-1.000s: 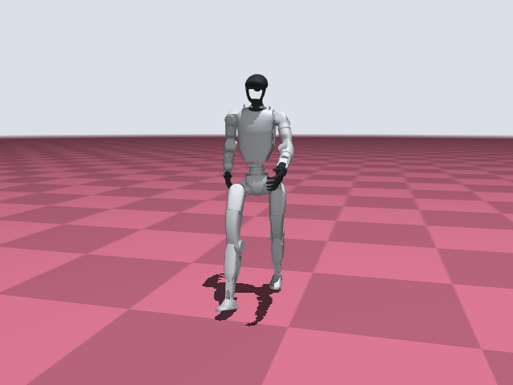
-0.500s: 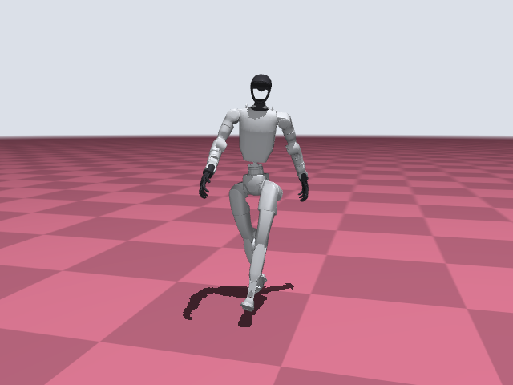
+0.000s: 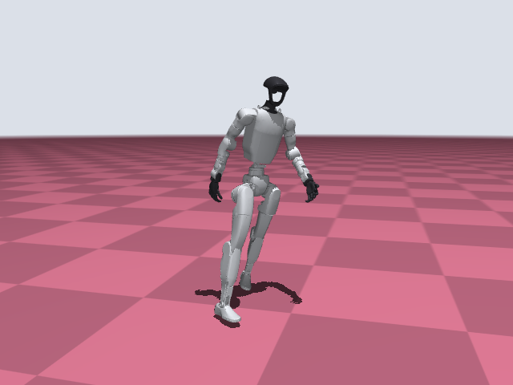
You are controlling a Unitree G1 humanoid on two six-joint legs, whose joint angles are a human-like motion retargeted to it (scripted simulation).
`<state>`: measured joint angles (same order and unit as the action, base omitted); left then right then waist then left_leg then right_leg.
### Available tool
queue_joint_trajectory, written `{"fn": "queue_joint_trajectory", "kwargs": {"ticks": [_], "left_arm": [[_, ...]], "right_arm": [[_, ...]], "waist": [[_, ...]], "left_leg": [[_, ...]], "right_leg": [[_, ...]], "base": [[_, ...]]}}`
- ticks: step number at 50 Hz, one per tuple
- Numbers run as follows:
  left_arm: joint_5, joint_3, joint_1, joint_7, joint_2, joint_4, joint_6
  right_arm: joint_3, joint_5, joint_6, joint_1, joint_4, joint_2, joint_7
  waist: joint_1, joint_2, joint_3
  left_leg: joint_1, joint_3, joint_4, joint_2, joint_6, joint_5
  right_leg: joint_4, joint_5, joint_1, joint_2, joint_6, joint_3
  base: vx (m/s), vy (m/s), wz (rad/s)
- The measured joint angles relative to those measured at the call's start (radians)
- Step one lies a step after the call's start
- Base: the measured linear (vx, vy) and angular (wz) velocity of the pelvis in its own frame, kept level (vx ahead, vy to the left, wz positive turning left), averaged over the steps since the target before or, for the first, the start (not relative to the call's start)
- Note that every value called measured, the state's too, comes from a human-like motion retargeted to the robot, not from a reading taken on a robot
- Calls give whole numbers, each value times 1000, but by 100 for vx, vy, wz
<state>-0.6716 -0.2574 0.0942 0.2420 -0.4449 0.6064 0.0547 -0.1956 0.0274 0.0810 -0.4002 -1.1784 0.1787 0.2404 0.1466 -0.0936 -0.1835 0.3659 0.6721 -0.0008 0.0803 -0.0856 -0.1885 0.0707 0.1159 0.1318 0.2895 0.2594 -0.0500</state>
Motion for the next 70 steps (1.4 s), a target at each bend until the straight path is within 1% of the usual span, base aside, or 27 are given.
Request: {"fn": "queue_joint_trajectory", "kwargs": {"ticks": [2, 5, 7, 10, 12, 13, 15, 17, 18, 22, 24, 27, 28, 29, 30, 33, 35, 37, 44, 47, 50, 55, 57, 59, 62, 65, 70], "left_arm": [[-86, 24, -11, 4, 25, 5, -15], [-83, 74, -65, -67, 54, 78, -81], [-14, 90, -117, -110, 65, 180, -122], [55, 95, -171, -103, 69, 362, -155], [297, 102, -217, -54, 64, 450, -149], [308, 89, -246, -43, 57, 465, -149], [220, 185, -340, -43, 87, 515, -191], [175, 229, -411, -64, 55, 521, -195], [177, 235, -435, -75, 45, 515, -189], [206, 320, -490, -133, 30, 559, -163], [168, 368, -495, -150, 44, 607, -179], [102, 387, -462, -127, 62, 654, -226], [131, 373, -435, -112, 58, 651, -228], [239, 342, -402, -68, 73, 657, -215], [385, 303, -367, -10, 98, 666, -193], [287, 217, -293, -48, 96, 497, -175], [312, 152, -246, -38, 84, 352, -153], [364, 85, -186, -6, 60, 218, -129], [351, -93, 47, -78, -2, -46, -35], [267, -99, 78, -115, -3, -69, -2], [174, -73, 25, -110, 18, -42, -16], [279, -5, -131, -146, 23, 80, -135], [318, -12, -156, -88, 43, 166, -151], [249, -32, -126, -72, 52, 241, -143], [165, -33, -125, -78, 48, 281, -137], [-13, -2, -144, -133, 47, 306, -135], [64, 115, -158, -189, 98, 458, -99]], "right_arm": [[-13, 0, 4, 5, -5, 4, -2], [-34, -48, 30, 96, -98, 16, -54], [-81, -89, 58, 200, -189, 31, -86], [-197, -144, 133, 388, -260, 60, -108], [-221, -161, 153, 485, -209, 88, -105], [-238, -154, 138, 515, -180, 97, -106], [-337, -179, 95, 637, -53, 199, -186], [-320, -126, 41, 687, 101, 232, -272], [-264, -95, 15, 693, 167, 262, -319], [-44, -67, -36, 665, 298, 326, -391], [-6, -79, -23, 647, 295, 335, -390], [-9, -97, 9, 608, 258, 333, -360], [-9, -104, 23, 591, 238, 322, -339], [22, -86, 20, 544, 232, 340, -297], [70, -57, 8, 483, 234, 372, -244], [17, -54, 22, 412, 159, 329, -205], [27, -83, 25, 340, 123, 293, -196], [54, -89, 18, 274, 98, 250, -195], [136, 11, 27, 181, 86, 136, -212], [163, -7, 53, 213, 88, 134, -212], [168, -1, 80, 248, 71, 168, -240], [207, -12, 101, 318, 10, 209, -372], [96, 84, 84, 358, -10, 229, -329], [-42, 196, 77, 433, -13, 252, -265], [-118, 199, 75, 495, 44, 277, -240], [-158, 124, 76, 547, 98, 298, -268], [-65, -31, 29, 595, 119, 269, -359]], "waist": [[-7, -18, -35], [-26, -54, -87], [-15, -46, -46], [-72, 2, 94], [-203, 105, 131], [-229, 109, 112], [-615, -26, 108], [-957, -24, 54], [-1082, -34, 43], [-1232, 24, 113], [-1233, 94, 169], [-1209, 223, 237], [-1178, 288, 262], [-937, 242, 167], [-592, 142, 12], [-532, 152, 42], [-476, 195, 36], [-381, 238, 26], [-7, 217, -31], [72, 194, -71], [74, 176, -85], [43, 36, -162], [10, 50, -14], [-54, 97, 199], [-183, 16, 259], [-377, -56, 187], [-472, 59, 22]], "left_leg": [[51, -120, 76, -2, 60, 3], [-41, -448, 476, 25, 225, -76], [-300, -579, 869, 2, 336, -163], [-763, -529, 1220, 26, 347, -303], [-878, -506, 1181, -95, 347, -327], [-835, -516, 1188, -74, 347, -415], [-786, -1063, 857, -224, 347, -466], [-595, -1497, 543, -428, 269, -391], [-557, -1664, 417, -475, 199, -351], [-480, -1990, 44, -622, -26, -241], [-429, -1949, -60, -661, -35, -159], [-329, -1789, -86, -722, -15, -76], [-290, -1702, -86, -757, -22, -81], [-351, -1397, -83, -518, -17, -59], [-464, -983, -77, -142, -6, -25], [-495, -783, 9, -37, 77, -51], [-460, -635, 49, -4, 68, -40], [-408, -462, 67, 14, 34, -3], [-184, -34, 1, 72, -86, 197], [-50, -52, -45, 25, -138, 236], [70, -185, -28, 4, -89, 263], [57, -622, 426, 89, 224, 179], [-353, -646, 851, 120, 347, -67], [-852, -615, 1096, 77, 347, -190], [-1021, -741, 870, 80, 347, -186], [-832, -951, 218, 138, 336, -51], [-674, -1127, -87, -4, -7, -12]], "right_leg": [[-10, 53, -37, 25, -19, 28], [-109, -79, -123, 41, -73, 7], [-162, -169, -102, 3, -93, -45], [-188, -182, 65, -153, -168, -70], [-672, 408, 200, -319, -144, -123], [-1352, 408, 84, -203, -34, -305], [-966, 239, -488, 287, -10, -1520], [-360, -7, -377, -89, -369, -1520], [-122, 27, -333, -204, -472, -1520], [17, 110, -478, -345, -492, -1520], [17, 47, -602, -406, -521, -1520], [15, -277, -773, -513, -521, -1520], [11, -182, -881, -587, -521, -1520], [-292, -5, -616, -582, -312, -888], [-746, 213, -165, -539, 2, 60], [-1091, 20, 130, -399, -53, 26], [-1145, -134, 205, -267, -203, -103], [-1063, -233, 220, -218, -261, -182], [-177, -195, 118, -164, -125, -169], [11, -248, 97, -138, -62, -152], [1, -175, 45, -157, -73, -12], [-170, -272, -236, -27, -88, -100], [-183, -287, -141, -35, -108, -154], [-181, -271, 86, -127, -170, -203], [-137, -245, 96, -100, -150, -208], [-84, -210, -31, -38, -67, -119], [-68, -171, -385, -168, -111, -108]], "base": [[84, -74, 90], [77, -71, 62], [56, -76, 77], [43, -78, -50], [107, -55, -172], [155, -34, -491], [47, 33, -1267], [-123, -9, -1069], [-77, 6, -480], [20, 79, 10], [44, 88, 182], [57, 79, 280], [83, 21, 890], [25, -48, 1614], [-6, -41, 1516], [49, 53, 559], [65, 33, 432], [65, 10, 524], [68, -18, 520], [76, -40, 287], [83, -43, 132], [88, -37, 114], [51, -56, 139], [40, -82, 108], [69, -31, 18], [92, 40, -151], [101, 4, -36]]}}
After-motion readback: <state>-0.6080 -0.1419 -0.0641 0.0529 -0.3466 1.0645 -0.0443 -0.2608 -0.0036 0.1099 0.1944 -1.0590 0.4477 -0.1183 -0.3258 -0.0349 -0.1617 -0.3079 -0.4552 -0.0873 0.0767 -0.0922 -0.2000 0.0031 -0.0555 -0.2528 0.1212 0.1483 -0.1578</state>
